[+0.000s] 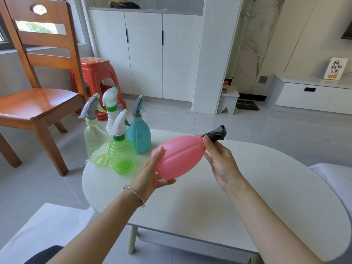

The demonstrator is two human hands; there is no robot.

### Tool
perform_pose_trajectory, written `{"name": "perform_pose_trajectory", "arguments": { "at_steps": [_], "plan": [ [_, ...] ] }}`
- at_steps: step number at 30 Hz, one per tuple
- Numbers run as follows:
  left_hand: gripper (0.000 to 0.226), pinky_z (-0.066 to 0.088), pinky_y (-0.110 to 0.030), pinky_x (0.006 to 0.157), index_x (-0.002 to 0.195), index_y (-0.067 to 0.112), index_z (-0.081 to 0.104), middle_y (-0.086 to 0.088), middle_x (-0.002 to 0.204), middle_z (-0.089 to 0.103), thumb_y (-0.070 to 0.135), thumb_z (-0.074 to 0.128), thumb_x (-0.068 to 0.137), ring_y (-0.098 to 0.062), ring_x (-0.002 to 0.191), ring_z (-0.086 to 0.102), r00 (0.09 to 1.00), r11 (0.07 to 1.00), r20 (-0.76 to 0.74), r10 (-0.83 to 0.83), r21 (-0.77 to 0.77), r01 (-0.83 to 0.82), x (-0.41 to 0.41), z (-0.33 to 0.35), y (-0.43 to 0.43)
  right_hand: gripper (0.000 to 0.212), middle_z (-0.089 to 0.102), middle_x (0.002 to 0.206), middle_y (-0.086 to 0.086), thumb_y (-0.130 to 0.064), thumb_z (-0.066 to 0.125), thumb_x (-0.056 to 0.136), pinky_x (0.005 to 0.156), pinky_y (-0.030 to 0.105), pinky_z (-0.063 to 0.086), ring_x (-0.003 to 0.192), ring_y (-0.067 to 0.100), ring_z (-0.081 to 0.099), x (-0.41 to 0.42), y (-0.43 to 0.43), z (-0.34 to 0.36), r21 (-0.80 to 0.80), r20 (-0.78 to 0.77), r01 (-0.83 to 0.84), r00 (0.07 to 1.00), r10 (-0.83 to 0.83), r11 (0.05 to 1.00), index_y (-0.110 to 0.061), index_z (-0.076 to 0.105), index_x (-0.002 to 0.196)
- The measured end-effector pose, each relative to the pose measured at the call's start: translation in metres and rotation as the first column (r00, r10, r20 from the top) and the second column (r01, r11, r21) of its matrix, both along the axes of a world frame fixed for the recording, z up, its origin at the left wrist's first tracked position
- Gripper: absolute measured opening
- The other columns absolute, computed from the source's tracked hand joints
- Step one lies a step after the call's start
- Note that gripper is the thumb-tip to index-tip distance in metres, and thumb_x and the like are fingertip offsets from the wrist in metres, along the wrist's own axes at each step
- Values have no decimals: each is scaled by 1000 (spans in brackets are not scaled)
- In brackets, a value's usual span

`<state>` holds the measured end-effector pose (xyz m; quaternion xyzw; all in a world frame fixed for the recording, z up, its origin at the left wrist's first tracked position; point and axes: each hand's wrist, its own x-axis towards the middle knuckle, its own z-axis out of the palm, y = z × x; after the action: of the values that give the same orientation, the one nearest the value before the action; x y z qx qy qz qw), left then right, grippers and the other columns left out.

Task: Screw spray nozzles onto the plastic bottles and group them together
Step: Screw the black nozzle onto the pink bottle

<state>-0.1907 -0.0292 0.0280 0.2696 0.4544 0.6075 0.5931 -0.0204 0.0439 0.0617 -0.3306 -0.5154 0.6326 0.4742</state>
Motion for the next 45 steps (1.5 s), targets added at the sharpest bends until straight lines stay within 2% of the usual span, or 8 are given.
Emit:
{"name": "perform_pose_trajectory", "arguments": {
  "at_steps": [8, 14, 18, 23, 26, 34, 41, 45],
  "plan": [
    [55, 58, -32, 68, 115, 35, 56, -7, 121, 60, 64, 57, 67, -20, 97, 69, 961, 997, -276, -5, 76, 27, -6, 10, -6, 52, 72, 113, -1, -54, 72, 59, 112, 39, 34, 118, 10, 58, 2, -8, 11, 30, -17, 49, 999, -48, 998, -19, 74, 97],
    [82, 55, -23, 79, 126, 32, 45, 13, 121, 55, 58, 75, 54, -1, 104, 58, 621, 942, -754, 212, 326, 75, -14, 18, -24, 33, 74, 101, -14, -45, 73, 63, 85, 14, 44, 102, -2, 64, -15, -26, 19, 181, 90, 31, 995, -48, 983, -25, 75, 89],
    [94, 54, -31, 86, 131, 38, 36, 24, 125, 47, 60, 80, 51, -1, 111, 53, 461, 909, -819, 342, 412, 57, -33, 23, -39, 25, 74, 94, -21, -44, 73, 62, 102, 33, 44, 101, 1, 64, -48, -45, 38, 320, 163, -26, 986, -28, 947, -32, 73, 85],
    [82, 53, -16, 72, 120, 47, 40, 19, 114, 55, 56, 81, 50, 0, 101, 57, 558, 856, -683, 472, 506, -106, -65, 26, -60, 40, 66, 118, -19, -44, 67, 75, 107, 36, 38, 116, 0, 56, -90, -66, 54, 368, 268, -271, 947, 178, 890, -36, 65, 114],
    [82, 56, -28, 75, 122, 45, 40, 6, 117, 56, 55, 78, 49, -10, 103, 60, 609, 851, -620, 494, 489, -192, -94, 24, -72, 57, 58, 131, -16, -53, 58, 77, 106, 30, 39, 123, 1, 50, -115, -75, 45, 279, 345, -385, 895, 282, 880, -32, 52, 131],
    [82, 50, -9, 73, 121, 48, 37, 12, 124, 46, 55, 83, 53, -2, 113, 50, 559, 916, -728, 397, 348, -197, -149, -9, -95, 68, 49, 139, -19, -67, 54, 75, 108, 29, 36, 127, -2, 44, -171, -87, -1, 146, 411, -483, 823, 391, 863, -42, 42, 137],
    [93, 54, -41, 89, 131, 30, 41, 4, 125, 49, 55, 82, 51, -18, 113, 52, 524, 936, -779, 344, 239, -259, -163, -37, -98, 46, 49, 137, -15, -42, 52, 93, 102, 23, 36, 128, 4, 43, -196, -85, -37, 80, 482, -457, 796, 367, 886, -40, 41, 137],
    [87, 51, -41, 91, 129, 26, 43, 2, 124, 50, 44, 86, 56, -18, 111, 52, 490, 911, -777, 395, 264, -315, -161, -47, -92, 46, 51, 130, -14, -39, 55, 92, 89, 12, 39, 120, 2, 47, -199, -82, -43, 92, 514, -395, 805, 296, 914, -36, 43, 136]
  ]
}}
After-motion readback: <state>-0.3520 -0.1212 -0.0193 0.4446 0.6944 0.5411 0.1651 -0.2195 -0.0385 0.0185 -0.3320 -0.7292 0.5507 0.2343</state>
